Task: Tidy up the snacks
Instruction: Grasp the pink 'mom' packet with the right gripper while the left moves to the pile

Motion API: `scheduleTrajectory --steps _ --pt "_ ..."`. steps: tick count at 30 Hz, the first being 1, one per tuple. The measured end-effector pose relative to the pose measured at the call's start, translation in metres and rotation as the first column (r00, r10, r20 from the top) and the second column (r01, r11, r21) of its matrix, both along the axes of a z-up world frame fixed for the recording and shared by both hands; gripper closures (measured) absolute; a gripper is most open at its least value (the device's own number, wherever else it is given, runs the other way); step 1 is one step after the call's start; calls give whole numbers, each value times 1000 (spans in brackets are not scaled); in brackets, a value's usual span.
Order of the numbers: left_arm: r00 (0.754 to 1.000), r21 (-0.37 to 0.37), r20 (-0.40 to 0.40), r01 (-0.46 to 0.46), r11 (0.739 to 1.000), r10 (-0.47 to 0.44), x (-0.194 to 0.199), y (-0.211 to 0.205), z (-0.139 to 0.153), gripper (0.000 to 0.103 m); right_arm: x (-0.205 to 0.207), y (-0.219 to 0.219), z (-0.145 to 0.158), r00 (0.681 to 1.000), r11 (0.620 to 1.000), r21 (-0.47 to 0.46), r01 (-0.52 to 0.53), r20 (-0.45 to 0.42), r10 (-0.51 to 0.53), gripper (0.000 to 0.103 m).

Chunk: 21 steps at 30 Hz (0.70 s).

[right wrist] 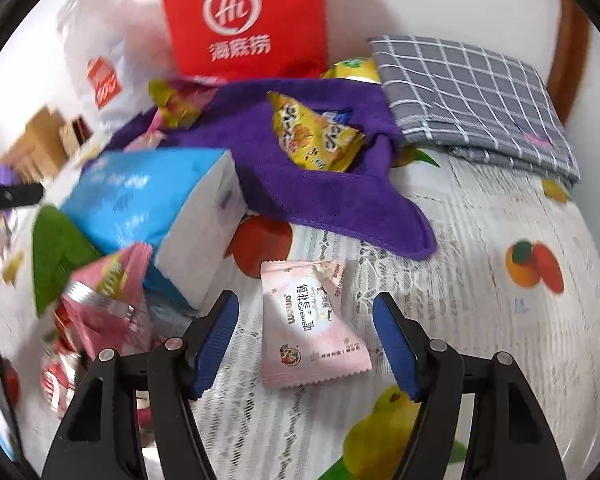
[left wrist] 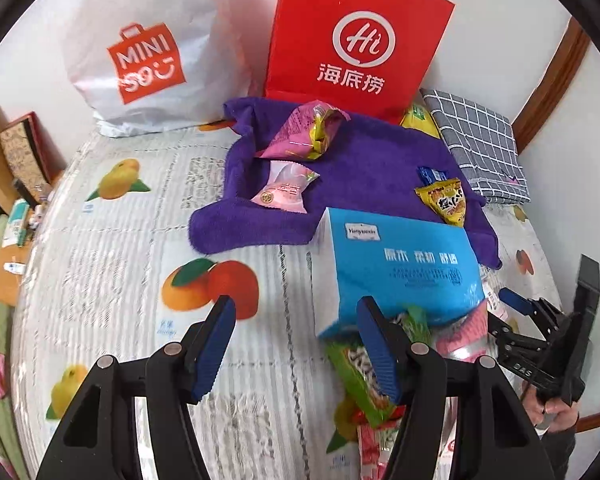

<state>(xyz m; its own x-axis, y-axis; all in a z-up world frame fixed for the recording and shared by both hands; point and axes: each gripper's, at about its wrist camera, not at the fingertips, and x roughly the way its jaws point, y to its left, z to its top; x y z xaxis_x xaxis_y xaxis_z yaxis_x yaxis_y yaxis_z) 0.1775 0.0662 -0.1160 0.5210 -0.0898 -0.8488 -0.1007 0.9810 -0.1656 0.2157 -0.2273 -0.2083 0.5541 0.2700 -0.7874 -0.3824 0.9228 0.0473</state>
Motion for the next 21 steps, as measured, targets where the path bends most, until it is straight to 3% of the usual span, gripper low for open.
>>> scheduleTrajectory --steps 3,6,14,21 --pt "1000 -8 8 -25 1000 25 -13 -4 3 42 6 4 -10 1000 999 -34 -23 -19 23 36" --pt "999 -4 12 -46 999 46 -25 -10 3 42 3 2 -4 999 999 -31 -42 -6 42 58" --pt "998 -2 45 -41 999 41 -50 -36 15 42 -20 -26 19 1000 997 75 -21 12 20 60" --pt "999 7 43 0 1000 -1 -54 -61 9 42 -49 -43 41 999 993 113 -28 48 23 60"
